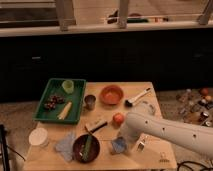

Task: Place sponge in red bowl

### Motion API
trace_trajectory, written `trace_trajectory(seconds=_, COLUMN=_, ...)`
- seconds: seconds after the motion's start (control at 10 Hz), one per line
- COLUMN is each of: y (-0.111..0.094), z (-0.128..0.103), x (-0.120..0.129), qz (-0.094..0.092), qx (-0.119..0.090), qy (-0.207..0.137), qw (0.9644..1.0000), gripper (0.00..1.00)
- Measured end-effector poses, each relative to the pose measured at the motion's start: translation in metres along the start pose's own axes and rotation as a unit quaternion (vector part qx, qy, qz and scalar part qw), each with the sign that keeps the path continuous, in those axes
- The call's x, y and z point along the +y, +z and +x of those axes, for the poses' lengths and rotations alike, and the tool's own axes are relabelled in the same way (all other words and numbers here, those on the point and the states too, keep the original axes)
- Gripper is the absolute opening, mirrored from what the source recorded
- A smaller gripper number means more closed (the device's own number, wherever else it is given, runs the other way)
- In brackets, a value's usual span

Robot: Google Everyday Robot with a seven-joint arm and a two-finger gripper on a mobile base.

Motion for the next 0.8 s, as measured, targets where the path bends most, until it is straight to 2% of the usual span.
trace_trajectory(seconds=0.4, y=-0.014, z=0.011, x=-0.015, qz=0.006, qx=-0.003, qy=0.003, qw=1.0000, gripper=0.00)
trace_trajectory(seconds=0.8, y=-0.031, z=0.039, x=-0.034, qz=0.011, qx=0.000, qy=0.018, qw=0.9998, gripper=0.00)
